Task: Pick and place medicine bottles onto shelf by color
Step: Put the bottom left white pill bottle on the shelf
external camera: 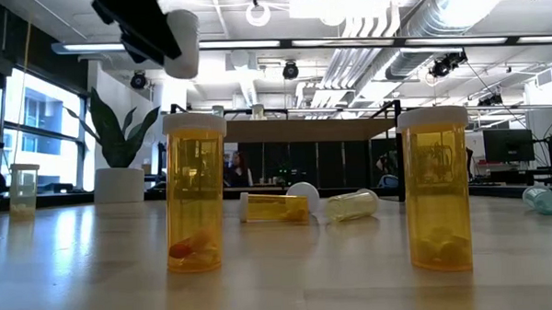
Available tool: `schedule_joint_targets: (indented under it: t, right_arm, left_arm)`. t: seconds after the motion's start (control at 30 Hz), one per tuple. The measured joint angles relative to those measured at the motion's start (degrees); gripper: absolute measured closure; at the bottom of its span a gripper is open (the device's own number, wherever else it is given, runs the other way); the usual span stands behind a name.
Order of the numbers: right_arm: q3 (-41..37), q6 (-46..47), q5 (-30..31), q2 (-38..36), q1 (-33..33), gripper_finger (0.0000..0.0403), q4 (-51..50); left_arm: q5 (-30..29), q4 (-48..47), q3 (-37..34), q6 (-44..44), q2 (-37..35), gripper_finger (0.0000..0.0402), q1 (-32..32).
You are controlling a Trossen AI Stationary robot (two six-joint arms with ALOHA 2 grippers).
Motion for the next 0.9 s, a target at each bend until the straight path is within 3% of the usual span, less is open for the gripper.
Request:
schedule_joint_targets:
  t: [0.47,0.9]
  right_arm:
    - [-0.04,-4.38,-0.94,5.62,-1.07,0.0160,0.29]
    - [-0.22,-2.15,-1.68,9.93,-1.07,0.0160,0.39]
  left_arm:
    - [7.56,1.49,0.00,5.83,0.00,0.0270,11.96]
    - [10.37,1.49,0.00,6.68,0.02,0.0270,14.13]
